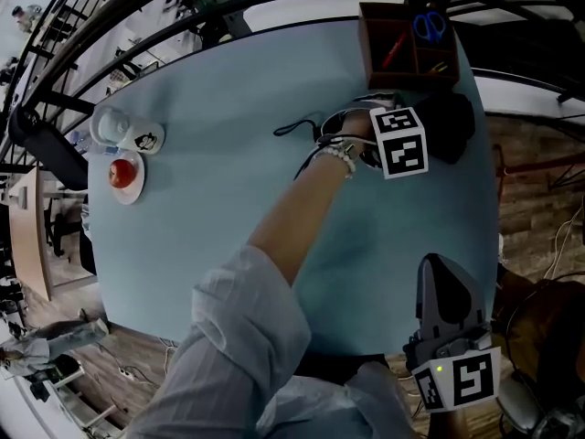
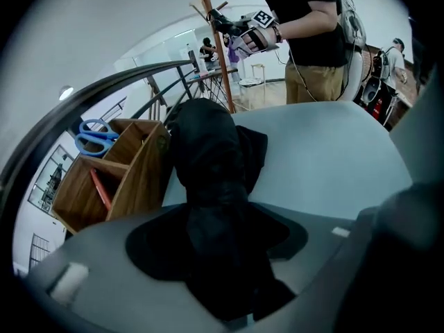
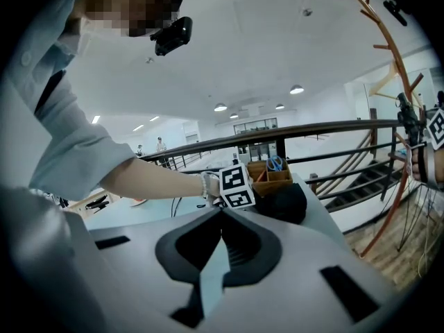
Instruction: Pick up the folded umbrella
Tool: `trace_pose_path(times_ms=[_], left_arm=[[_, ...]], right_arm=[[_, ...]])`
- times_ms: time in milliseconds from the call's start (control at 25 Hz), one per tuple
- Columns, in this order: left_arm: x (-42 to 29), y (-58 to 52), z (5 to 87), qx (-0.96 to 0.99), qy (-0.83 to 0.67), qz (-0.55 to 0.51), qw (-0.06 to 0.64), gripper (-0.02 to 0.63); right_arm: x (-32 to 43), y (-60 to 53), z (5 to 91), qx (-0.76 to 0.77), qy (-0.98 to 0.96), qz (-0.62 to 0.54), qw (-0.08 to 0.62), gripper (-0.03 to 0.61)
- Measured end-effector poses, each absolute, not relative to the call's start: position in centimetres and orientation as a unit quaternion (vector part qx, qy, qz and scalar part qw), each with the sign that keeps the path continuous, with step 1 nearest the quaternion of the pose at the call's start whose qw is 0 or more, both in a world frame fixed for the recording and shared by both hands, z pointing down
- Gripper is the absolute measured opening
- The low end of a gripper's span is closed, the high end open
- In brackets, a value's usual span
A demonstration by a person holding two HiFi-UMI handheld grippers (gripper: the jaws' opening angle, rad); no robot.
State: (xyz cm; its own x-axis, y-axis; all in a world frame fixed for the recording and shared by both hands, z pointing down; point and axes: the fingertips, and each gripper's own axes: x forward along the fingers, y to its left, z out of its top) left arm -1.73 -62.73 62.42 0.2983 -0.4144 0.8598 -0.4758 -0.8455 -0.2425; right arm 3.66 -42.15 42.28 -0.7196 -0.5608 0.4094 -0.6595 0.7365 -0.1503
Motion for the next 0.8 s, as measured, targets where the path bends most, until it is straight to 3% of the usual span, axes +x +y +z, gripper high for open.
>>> trace_pose_path(times_ms=[800], left_arm=[[-3.5,-56.1,57.1,0.806,-0.369,0.457,0.072,0.249]], right_arm=[[6.0,-38.6,39.0,0.32,-0.928,0.111,0.153,0.0]])
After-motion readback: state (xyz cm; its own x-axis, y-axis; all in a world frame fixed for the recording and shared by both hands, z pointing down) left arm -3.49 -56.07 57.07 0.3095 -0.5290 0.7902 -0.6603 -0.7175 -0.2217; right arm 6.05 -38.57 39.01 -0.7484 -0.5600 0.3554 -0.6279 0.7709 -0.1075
